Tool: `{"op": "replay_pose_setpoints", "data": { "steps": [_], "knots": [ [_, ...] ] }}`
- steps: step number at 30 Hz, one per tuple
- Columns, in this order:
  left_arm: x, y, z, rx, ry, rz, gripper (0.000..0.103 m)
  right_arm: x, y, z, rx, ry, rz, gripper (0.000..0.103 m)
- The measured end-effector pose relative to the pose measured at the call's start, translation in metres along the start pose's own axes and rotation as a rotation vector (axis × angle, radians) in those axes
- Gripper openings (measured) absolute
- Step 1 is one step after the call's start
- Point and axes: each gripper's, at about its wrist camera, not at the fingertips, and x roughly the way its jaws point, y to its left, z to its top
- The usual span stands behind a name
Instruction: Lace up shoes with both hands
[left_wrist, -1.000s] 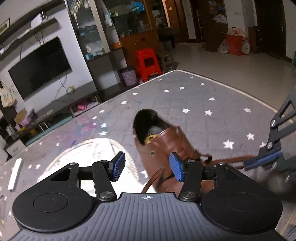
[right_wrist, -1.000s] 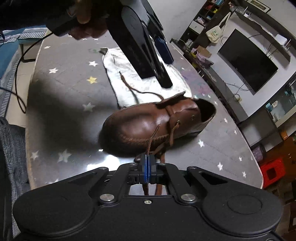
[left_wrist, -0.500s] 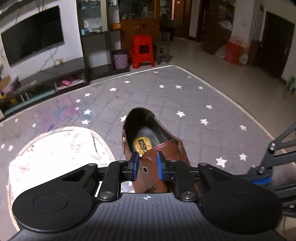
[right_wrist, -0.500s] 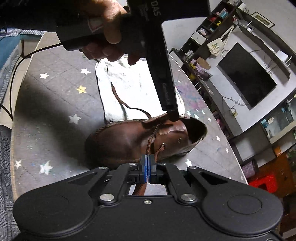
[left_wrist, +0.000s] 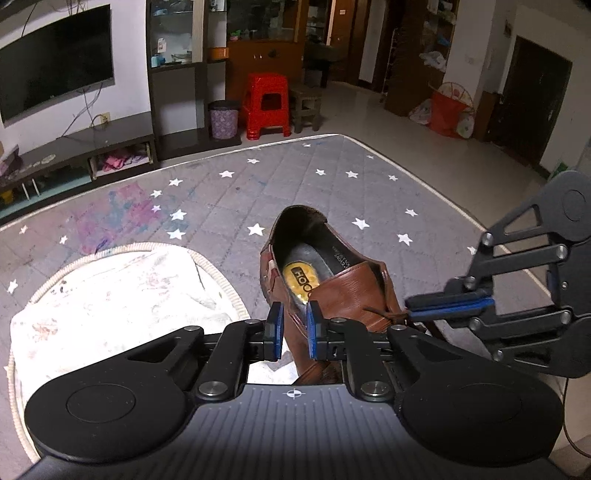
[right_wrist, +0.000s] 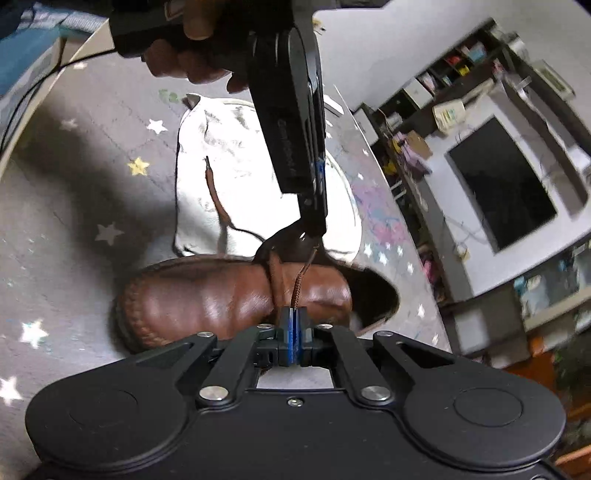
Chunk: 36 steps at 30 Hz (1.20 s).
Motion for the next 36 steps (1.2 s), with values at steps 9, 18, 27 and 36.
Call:
{"op": "replay_pose_setpoints", "data": {
  "steps": [9, 18, 27, 36],
  "knots": [
    [0.001, 0.011, -0.004, -0.015, -0.015, -0.026, 0.014, 0.023, 0.014, 0.014, -0.234, 0.049, -0.022, 0.001],
    [0.0, 0.013, -0.006, -0.017, -0.023, -0.043, 0.015, 0.042, 0.036, 0.017, -0.478, 0.086, -0.095, 0.002],
    [-0.011, 0.028, -0.009, -0.025, -0.024, -0.055, 0.016, 0.053, 0.041, 0.021, -0.547, 0.119, -0.103, 0.002],
    [-0.013, 0.041, -0.013, -0.035, -0.028, -0.067, 0.018, 0.069, 0.047, 0.024, -0.644, 0.167, -0.129, 0.002]
  ]
}}
